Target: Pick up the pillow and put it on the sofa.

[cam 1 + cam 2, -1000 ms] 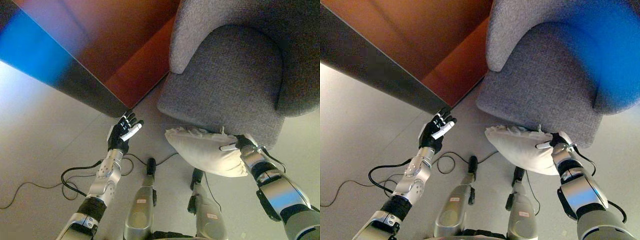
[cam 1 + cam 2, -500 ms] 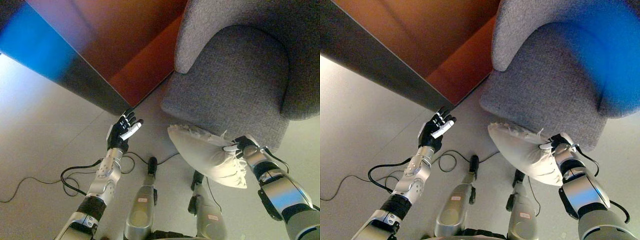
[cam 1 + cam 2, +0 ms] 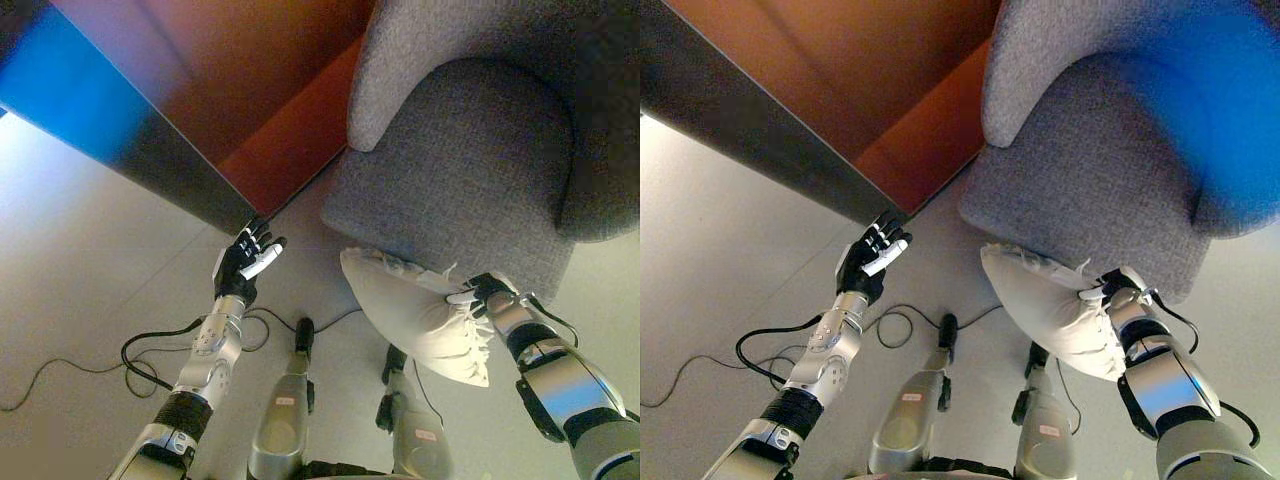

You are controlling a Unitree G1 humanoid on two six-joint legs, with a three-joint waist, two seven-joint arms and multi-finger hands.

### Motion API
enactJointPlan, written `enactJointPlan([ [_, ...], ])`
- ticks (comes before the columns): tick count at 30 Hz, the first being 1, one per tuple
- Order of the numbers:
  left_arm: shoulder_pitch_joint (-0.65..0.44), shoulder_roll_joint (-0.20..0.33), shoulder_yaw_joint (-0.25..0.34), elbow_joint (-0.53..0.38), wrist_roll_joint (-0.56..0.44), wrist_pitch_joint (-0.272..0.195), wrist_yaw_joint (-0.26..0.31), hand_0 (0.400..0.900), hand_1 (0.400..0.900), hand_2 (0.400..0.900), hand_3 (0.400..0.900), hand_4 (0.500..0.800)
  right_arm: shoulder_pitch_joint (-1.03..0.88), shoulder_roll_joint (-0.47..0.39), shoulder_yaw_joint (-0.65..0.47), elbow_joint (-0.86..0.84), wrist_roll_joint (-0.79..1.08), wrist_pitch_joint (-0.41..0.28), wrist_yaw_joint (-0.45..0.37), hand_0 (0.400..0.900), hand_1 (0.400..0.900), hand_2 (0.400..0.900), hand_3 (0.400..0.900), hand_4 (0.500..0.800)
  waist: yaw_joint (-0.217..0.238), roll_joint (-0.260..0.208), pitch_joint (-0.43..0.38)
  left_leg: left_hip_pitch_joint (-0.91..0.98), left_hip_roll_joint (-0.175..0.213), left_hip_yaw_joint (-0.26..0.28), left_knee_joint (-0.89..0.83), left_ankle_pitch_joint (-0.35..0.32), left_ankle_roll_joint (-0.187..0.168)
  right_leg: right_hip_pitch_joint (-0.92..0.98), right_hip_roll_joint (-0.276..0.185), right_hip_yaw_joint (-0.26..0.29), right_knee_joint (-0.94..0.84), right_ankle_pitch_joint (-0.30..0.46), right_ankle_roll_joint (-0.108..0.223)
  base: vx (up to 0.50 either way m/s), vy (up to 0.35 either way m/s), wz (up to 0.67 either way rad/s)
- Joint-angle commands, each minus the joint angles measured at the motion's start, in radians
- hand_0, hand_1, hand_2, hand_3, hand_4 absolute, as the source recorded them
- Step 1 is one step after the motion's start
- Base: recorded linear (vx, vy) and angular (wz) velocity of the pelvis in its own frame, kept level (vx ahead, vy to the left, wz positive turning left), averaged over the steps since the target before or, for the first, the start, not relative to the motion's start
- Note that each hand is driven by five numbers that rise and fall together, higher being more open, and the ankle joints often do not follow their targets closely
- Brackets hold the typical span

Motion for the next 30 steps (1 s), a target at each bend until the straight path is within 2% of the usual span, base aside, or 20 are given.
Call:
enactJointPlan([
  [1,-0.016,0.029,-0.005,-0.107,-0.033,-0.084,-0.016,0.900,0.900,0.900,0.900,0.800,-0.055,-0.106,0.046,-0.062,-0.026,-0.009,-0.022,0.400,0.400,0.400,0.400,0.500,0.006,-0.052,-0.030,0.012,0.019,-0.047,0.072,-0.076,-0.020,-0.031,-0.141,0.052,0.079,-0.003,0.122,0.08,-0.002,0.00],
  [6,0.028,0.029,0.014,-0.098,-0.030,-0.044,-0.020,0.900,0.900,0.900,0.900,0.800,0.013,-0.118,0.031,-0.126,-0.033,-0.015,-0.017,0.400,0.400,0.400,0.400,0.500,0.004,-0.075,-0.084,0.064,0.033,-0.037,0.060,-0.078,-0.026,0.023,-0.136,0.045,0.067,-0.008,0.123,0.12,-0.012,0.00],
  [10,0.078,0.030,0.024,-0.084,-0.012,-0.003,-0.016,0.900,0.900,0.900,0.900,0.800,0.082,-0.133,0.017,-0.221,-0.041,0.017,-0.012,0.400,0.400,0.400,0.400,0.500,0.002,-0.098,-0.140,0.114,0.044,-0.035,0.050,-0.082,-0.029,0.077,-0.131,0.041,0.058,-0.017,0.124,0.17,-0.027,0.02],
  [16,0.149,0.030,0.052,-0.052,0.014,0.037,-0.044,0.900,0.900,0.900,0.900,0.800,0.173,-0.163,-0.010,-0.377,-0.091,0.078,0.031,0.400,0.400,0.400,0.400,0.500,-0.006,-0.129,-0.244,0.187,0.055,-0.030,0.026,-0.087,-0.029,0.156,-0.127,0.035,0.040,-0.026,0.125,0.20,-0.003,0.01],
  [25,0.207,0.040,0.074,-0.049,0.024,0.083,-0.074,0.900,0.900,0.900,0.900,0.800,0.204,-0.217,-0.036,-0.499,-0.166,0.104,0.104,0.400,0.400,0.400,0.400,0.500,-0.006,-0.146,-0.336,0.243,0.058,-0.028,0.013,-0.101,-0.024,0.213,-0.125,0.021,0.032,-0.036,0.127,0.13,0.010,0.02],
  [30,0.223,0.048,0.080,-0.036,0.020,0.088,-0.087,0.900,0.900,0.900,0.900,0.800,0.159,-0.252,-0.030,-0.527,-0.193,0.118,0.126,0.400,0.400,0.400,0.400,0.500,-0.005,-0.150,-0.362,0.257,0.058,-0.030,0.009,-0.105,-0.021,0.227,-0.125,0.019,0.029,-0.037,0.128,0.05,0.007,-0.01],
])
